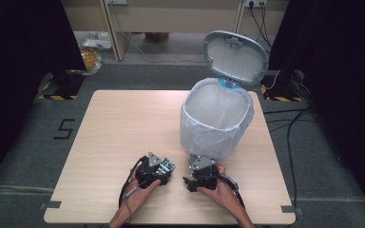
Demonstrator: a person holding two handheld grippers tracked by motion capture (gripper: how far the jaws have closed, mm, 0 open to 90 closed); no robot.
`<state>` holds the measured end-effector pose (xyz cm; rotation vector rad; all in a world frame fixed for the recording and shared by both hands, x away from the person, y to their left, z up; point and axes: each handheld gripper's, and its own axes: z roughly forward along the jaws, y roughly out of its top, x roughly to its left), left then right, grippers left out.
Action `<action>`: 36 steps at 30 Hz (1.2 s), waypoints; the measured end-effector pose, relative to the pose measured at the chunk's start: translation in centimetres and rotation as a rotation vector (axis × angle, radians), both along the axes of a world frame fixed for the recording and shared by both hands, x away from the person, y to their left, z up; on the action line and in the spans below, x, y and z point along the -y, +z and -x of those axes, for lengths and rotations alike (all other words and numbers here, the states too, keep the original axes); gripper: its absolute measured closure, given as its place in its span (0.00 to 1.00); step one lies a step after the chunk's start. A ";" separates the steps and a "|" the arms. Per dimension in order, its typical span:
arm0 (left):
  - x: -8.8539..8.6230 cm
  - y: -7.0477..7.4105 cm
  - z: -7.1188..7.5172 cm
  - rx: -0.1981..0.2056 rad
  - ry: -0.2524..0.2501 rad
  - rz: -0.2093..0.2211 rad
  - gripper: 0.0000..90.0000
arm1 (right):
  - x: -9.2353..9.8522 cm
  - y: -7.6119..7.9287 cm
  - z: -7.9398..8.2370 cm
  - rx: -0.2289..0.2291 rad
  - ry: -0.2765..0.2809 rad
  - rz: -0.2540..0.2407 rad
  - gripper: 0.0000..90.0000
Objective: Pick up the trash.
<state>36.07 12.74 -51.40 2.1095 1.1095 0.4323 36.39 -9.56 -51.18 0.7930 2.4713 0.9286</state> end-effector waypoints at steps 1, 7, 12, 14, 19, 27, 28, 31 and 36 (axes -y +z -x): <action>0.0 0.0 0.0 -0.002 -0.001 0.004 0.37 | 0.0 0.0 0.0 0.000 0.000 0.000 0.19; -0.5 1.1 -0.1 -0.001 -0.015 0.031 0.37 | 0.0 0.0 0.0 0.000 0.000 0.000 0.19; -1.4 2.2 -0.4 0.007 -0.010 0.062 0.37 | 0.0 0.0 0.0 -0.001 0.000 -0.001 0.19; -1.8 2.7 -0.6 0.008 -0.007 0.071 0.37 | 0.0 0.0 0.0 0.000 0.001 -0.002 0.19; -2.3 4.2 -1.4 0.031 -0.009 0.095 0.37 | 0.0 0.0 0.0 0.000 0.002 -0.002 0.19; -3.5 7.4 -2.7 0.062 0.001 0.133 0.37 | 0.1 0.0 0.0 -0.001 0.007 -0.004 0.19; -3.6 7.9 -2.9 0.067 0.001 0.136 0.37 | 0.1 0.0 0.0 -0.002 0.009 -0.004 0.19; -3.7 9.1 -3.3 0.083 -0.005 0.130 0.37 | 0.1 0.0 0.0 0.000 0.011 -0.004 0.19; -4.1 10.6 -4.1 0.088 -0.007 0.128 0.37 | 0.1 0.0 -0.1 0.000 0.013 -0.004 0.19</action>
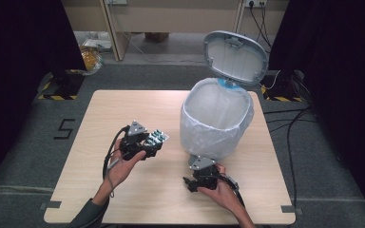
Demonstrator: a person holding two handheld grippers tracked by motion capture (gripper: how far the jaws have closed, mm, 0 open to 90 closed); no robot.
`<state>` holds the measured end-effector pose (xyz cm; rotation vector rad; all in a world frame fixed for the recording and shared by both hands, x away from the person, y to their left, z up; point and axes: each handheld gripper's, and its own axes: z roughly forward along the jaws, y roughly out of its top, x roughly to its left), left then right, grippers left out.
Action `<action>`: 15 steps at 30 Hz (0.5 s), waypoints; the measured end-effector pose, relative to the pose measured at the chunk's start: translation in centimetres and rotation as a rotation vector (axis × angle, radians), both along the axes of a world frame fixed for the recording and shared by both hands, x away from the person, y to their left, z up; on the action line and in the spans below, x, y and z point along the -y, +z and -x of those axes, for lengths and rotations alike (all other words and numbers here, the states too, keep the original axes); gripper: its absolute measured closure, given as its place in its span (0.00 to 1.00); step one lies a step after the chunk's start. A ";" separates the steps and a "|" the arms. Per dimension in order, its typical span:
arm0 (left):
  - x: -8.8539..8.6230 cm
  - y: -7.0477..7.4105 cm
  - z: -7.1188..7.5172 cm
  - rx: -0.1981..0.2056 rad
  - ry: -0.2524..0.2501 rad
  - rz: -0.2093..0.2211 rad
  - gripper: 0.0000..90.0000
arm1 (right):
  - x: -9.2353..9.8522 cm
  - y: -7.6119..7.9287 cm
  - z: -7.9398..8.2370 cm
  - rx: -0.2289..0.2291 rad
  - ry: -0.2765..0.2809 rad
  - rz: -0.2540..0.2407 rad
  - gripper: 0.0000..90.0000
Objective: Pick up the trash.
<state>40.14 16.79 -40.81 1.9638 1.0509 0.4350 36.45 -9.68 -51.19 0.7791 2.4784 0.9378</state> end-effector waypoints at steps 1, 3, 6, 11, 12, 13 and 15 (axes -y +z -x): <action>-0.1 0.3 -0.1 0.005 0.002 0.002 0.37 | 0.0 0.0 0.0 -0.001 0.000 0.000 0.19; -0.3 1.0 -0.3 0.009 0.005 0.003 0.37 | 0.0 0.0 0.0 0.003 0.001 0.004 0.19; -0.5 2.0 -0.7 0.016 0.005 0.007 0.37 | 0.0 0.0 0.0 0.003 0.003 0.004 0.19; -0.8 3.7 -1.2 0.032 0.014 0.021 0.37 | 0.1 0.0 0.0 0.003 0.006 0.004 0.19; -0.9 4.1 -1.3 0.037 0.015 0.023 0.37 | 0.1 0.0 0.0 0.003 0.007 0.003 0.19; -0.9 4.5 -1.4 0.039 0.016 0.025 0.37 | 0.1 0.0 0.0 0.002 0.007 0.003 0.19; -0.9 5.3 -1.5 0.047 0.013 0.026 0.37 | 0.1 0.0 0.0 0.000 0.006 0.003 0.19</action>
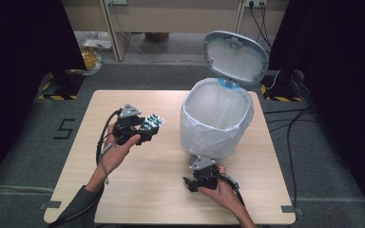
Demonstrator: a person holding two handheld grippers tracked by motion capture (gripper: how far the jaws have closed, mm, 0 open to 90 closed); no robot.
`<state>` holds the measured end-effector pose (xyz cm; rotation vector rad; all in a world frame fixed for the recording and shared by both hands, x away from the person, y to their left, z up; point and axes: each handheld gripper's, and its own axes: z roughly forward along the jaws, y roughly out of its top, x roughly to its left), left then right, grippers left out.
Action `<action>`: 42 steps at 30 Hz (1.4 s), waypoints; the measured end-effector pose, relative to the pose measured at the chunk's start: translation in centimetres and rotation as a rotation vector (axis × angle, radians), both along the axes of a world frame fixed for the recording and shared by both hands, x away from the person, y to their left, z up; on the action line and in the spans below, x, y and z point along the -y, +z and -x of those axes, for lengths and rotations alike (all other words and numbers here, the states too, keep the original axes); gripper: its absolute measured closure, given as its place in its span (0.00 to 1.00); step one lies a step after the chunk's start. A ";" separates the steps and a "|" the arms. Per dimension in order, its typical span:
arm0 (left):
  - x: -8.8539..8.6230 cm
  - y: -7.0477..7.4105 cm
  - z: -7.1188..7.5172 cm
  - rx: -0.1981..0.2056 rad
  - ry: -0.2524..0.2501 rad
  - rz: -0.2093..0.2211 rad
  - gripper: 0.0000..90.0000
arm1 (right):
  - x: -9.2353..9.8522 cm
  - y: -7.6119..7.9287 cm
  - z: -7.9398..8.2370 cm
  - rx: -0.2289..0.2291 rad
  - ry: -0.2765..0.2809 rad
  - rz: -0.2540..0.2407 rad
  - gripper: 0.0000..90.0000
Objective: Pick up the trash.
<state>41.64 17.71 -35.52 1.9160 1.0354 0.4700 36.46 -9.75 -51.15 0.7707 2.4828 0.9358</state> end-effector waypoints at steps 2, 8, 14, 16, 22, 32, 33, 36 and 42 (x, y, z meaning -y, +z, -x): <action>0.0 0.8 0.0 0.009 -0.004 -0.004 0.37 | 0.0 0.0 0.0 0.000 0.000 0.000 0.19; -0.1 2.4 -0.7 0.014 -0.009 0.016 0.37 | 0.0 0.0 0.0 0.001 0.001 0.001 0.19; -0.1 3.6 -1.4 0.012 -0.013 0.028 0.37 | 0.0 0.0 0.0 0.000 0.002 0.003 0.19; 0.0 4.1 -1.6 0.016 -0.018 0.024 0.37 | 0.0 0.0 0.0 -0.001 0.000 0.003 0.19; 0.7 5.8 -2.2 0.036 -0.026 0.025 0.37 | 0.1 0.0 0.0 -0.006 -0.001 0.002 0.19; 3.3 8.4 -2.5 0.067 -0.066 0.032 0.37 | 0.1 0.0 0.0 -0.004 0.001 0.001 0.19; 3.3 8.4 -2.5 0.067 -0.066 0.032 0.37 | 0.1 0.0 0.0 -0.004 0.001 0.001 0.19; 4.5 8.8 -2.7 0.070 -0.084 0.028 0.37 | 0.1 0.0 0.0 -0.005 0.002 0.001 0.19; 5.9 9.0 -3.0 0.070 -0.106 0.029 0.37 | 0.1 0.0 0.0 -0.004 0.004 0.001 0.19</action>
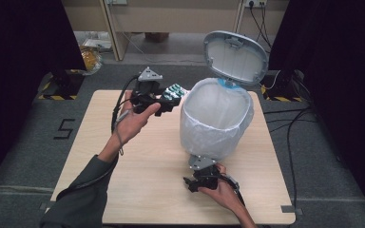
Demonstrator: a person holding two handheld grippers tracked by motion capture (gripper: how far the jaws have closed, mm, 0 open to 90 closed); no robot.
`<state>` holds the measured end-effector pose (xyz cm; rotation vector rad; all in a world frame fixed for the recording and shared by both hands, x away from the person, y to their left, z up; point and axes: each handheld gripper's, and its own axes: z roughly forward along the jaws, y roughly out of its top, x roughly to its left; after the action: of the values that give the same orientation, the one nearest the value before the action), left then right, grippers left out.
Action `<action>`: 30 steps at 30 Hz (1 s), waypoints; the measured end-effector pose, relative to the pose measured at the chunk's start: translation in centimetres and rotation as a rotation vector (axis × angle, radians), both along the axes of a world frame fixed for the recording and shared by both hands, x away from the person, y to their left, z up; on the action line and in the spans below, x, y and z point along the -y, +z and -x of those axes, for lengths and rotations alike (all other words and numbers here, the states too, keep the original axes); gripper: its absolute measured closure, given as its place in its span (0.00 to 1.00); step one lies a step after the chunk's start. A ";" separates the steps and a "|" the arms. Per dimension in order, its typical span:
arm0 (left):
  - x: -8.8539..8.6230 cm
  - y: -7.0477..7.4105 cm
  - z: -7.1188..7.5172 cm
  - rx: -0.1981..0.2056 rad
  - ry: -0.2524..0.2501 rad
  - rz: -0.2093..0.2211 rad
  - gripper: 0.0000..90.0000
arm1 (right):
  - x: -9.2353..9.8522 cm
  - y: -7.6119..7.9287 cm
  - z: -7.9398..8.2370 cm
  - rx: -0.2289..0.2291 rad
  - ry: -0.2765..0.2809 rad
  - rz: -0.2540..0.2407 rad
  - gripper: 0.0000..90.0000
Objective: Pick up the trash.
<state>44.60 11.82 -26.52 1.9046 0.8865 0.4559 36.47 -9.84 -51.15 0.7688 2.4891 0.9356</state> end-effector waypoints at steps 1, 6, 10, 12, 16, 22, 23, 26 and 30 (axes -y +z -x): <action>0.3 0.0 0.0 -0.002 -0.004 0.002 0.37 | 0.0 0.0 0.0 0.000 0.000 0.000 0.19; 1.6 0.1 -0.2 -0.002 -0.029 0.003 0.37 | 0.0 0.0 0.0 0.001 0.000 0.000 0.19; 2.8 0.0 -0.5 -0.009 -0.049 0.005 0.37 | 0.0 0.0 0.0 0.007 0.006 0.000 0.19; 3.6 0.0 -0.6 -0.015 -0.057 0.011 0.37 | 0.0 0.0 0.0 0.009 0.006 -0.001 0.19; 4.8 0.0 -0.8 -0.018 -0.070 0.011 0.37 | 0.0 -0.1 0.0 0.005 0.005 -0.006 0.19; 6.6 -0.2 -1.1 -0.025 -0.096 0.001 0.37 | 0.0 -0.1 0.0 0.000 0.002 -0.007 0.19; 7.2 -0.3 -1.2 -0.025 -0.103 0.000 0.37 | 0.0 -0.1 0.0 0.002 0.003 -0.006 0.19; 8.1 -0.4 -1.3 -0.029 -0.116 -0.001 0.37 | 0.0 -0.1 0.0 0.002 0.003 -0.006 0.19; 9.2 -0.6 -1.5 -0.034 -0.127 -0.007 0.37 | 0.0 -0.1 0.0 0.003 0.004 -0.007 0.19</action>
<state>46.13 2.64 -27.10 1.9666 0.7815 0.3519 36.49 -9.88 -51.22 0.7644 2.4875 0.9461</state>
